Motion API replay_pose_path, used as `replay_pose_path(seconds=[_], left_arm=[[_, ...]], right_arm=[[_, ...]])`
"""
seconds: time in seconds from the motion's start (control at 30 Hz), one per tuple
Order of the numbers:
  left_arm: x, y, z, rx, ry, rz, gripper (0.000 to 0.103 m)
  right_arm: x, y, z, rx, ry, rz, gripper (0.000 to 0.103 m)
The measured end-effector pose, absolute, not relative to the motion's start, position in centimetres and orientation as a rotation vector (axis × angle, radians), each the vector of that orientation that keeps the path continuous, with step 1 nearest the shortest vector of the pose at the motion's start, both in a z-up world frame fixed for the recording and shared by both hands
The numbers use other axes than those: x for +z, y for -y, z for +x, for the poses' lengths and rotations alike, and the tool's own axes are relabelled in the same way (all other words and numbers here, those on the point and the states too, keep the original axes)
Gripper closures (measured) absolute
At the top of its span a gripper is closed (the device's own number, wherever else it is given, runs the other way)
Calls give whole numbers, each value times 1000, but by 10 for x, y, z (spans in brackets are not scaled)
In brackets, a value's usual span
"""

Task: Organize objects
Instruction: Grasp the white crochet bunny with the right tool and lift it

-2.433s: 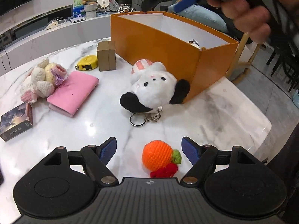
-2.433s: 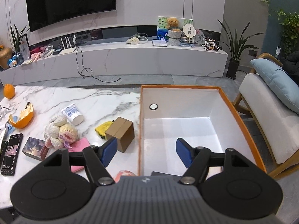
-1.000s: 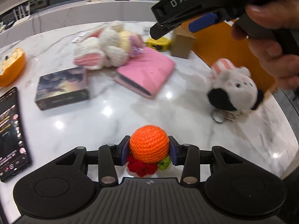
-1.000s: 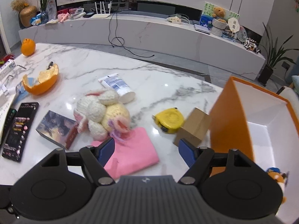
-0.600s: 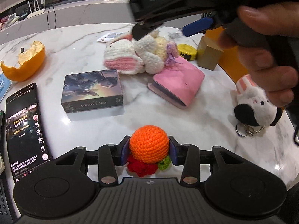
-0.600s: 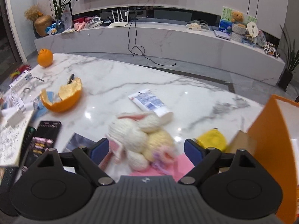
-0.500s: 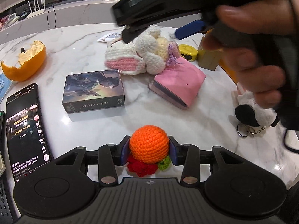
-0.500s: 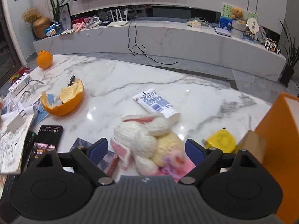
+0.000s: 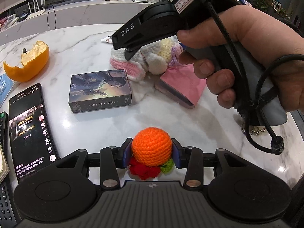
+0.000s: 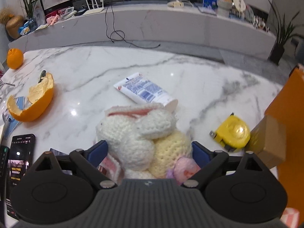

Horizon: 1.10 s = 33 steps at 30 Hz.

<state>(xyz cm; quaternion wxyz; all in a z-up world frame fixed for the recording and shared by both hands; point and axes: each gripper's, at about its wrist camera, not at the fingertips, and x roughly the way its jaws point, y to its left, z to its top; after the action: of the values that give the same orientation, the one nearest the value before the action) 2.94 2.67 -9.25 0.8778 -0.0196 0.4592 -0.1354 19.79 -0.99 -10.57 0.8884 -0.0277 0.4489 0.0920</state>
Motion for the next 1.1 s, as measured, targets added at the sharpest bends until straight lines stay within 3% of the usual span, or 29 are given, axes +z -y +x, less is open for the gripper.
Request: replay_pose_path(seconds=[0.07, 1.1], left_arm=[[-93, -26, 30, -283, -956, -35, 53], [-93, -6, 15, -220, -912, 47, 55]], right_arm=[[-103, 11, 197, 178, -928, -67, 33], [-52, 46, 165, 236, -842, -32, 34]])
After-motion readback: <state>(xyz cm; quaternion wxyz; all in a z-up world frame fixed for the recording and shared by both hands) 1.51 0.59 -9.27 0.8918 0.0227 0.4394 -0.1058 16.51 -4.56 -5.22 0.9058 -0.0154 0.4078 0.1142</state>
